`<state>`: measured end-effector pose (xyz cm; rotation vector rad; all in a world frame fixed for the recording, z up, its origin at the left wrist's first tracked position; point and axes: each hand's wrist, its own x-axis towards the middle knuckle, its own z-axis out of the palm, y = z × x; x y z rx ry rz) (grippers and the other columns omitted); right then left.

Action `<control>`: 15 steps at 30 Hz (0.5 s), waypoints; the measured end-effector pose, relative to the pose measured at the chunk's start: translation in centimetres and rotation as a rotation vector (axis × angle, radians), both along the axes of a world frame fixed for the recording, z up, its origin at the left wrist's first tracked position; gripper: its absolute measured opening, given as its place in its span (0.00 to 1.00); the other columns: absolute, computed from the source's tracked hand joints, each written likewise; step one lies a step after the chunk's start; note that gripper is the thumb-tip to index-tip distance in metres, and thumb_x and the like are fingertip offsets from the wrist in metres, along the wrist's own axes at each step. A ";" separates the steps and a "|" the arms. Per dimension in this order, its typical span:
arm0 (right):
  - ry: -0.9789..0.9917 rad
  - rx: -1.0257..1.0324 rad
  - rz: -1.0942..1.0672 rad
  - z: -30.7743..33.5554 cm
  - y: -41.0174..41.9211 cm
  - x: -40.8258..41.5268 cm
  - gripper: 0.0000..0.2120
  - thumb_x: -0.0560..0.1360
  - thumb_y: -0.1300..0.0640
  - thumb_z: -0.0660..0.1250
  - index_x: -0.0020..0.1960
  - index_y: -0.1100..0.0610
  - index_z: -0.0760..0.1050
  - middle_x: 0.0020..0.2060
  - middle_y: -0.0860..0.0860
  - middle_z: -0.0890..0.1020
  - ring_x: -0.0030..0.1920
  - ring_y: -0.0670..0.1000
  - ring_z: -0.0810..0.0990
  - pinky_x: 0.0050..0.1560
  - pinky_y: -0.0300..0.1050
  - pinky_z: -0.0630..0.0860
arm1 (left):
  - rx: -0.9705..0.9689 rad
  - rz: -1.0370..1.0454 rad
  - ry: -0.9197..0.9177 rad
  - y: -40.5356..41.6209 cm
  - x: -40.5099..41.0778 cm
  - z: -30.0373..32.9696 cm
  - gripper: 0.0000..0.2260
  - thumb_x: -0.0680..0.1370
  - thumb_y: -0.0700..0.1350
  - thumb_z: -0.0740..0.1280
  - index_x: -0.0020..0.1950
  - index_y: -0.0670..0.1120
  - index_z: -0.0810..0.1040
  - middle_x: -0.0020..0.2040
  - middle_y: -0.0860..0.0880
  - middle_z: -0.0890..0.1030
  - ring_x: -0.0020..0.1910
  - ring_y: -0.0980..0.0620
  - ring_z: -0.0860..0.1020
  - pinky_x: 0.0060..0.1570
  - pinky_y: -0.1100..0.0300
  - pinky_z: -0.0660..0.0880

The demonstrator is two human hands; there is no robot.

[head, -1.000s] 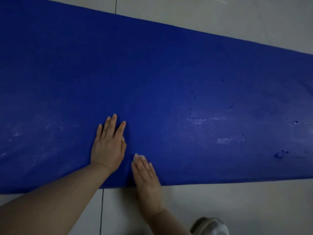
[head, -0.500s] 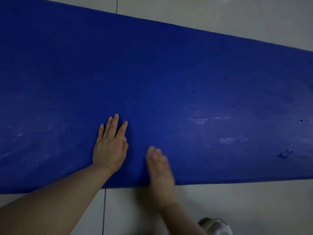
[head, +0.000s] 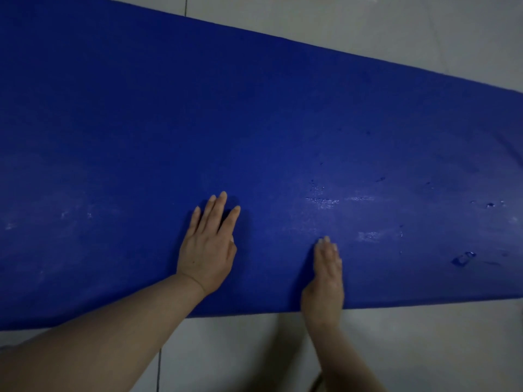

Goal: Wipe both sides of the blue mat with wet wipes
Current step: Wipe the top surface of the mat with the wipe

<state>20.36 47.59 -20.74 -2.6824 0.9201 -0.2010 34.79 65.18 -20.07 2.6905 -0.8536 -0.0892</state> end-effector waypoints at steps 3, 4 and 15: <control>-0.021 0.014 -0.062 0.4 0.6 0.6 0.42 0.62 0.83 0.62 0.72 0.61 0.58 0.71 0.51 0.64 0.73 0.50 0.59 0.75 0.45 0.51 | 0.014 -0.009 0.009 0.0 -0.1 -0.3 0.28 0.72 0.39 0.70 0.71 0.42 0.69 0.74 0.38 0.65 0.73 0.40 0.63 0.70 0.43 0.58; -0.031 0.000 0.029 0.4 1.8 0.7 0.41 0.63 0.81 0.60 0.72 0.62 0.59 0.71 0.53 0.66 0.72 0.51 0.60 0.75 0.44 0.49 | 0.025 -0.019 0.006 -0.1 -0.1 -0.4 0.28 0.72 0.39 0.70 0.71 0.42 0.69 0.74 0.38 0.64 0.73 0.41 0.63 0.70 0.43 0.58; 0.009 -0.023 0.025 0.9 -1.0 -0.3 0.36 0.66 0.79 0.57 0.73 0.63 0.61 0.71 0.54 0.66 0.72 0.55 0.62 0.74 0.48 0.54 | 0.120 -0.055 0.000 -0.3 0.1 -1.0 0.25 0.76 0.45 0.51 0.73 0.43 0.67 0.75 0.40 0.63 0.74 0.43 0.59 0.72 0.49 0.50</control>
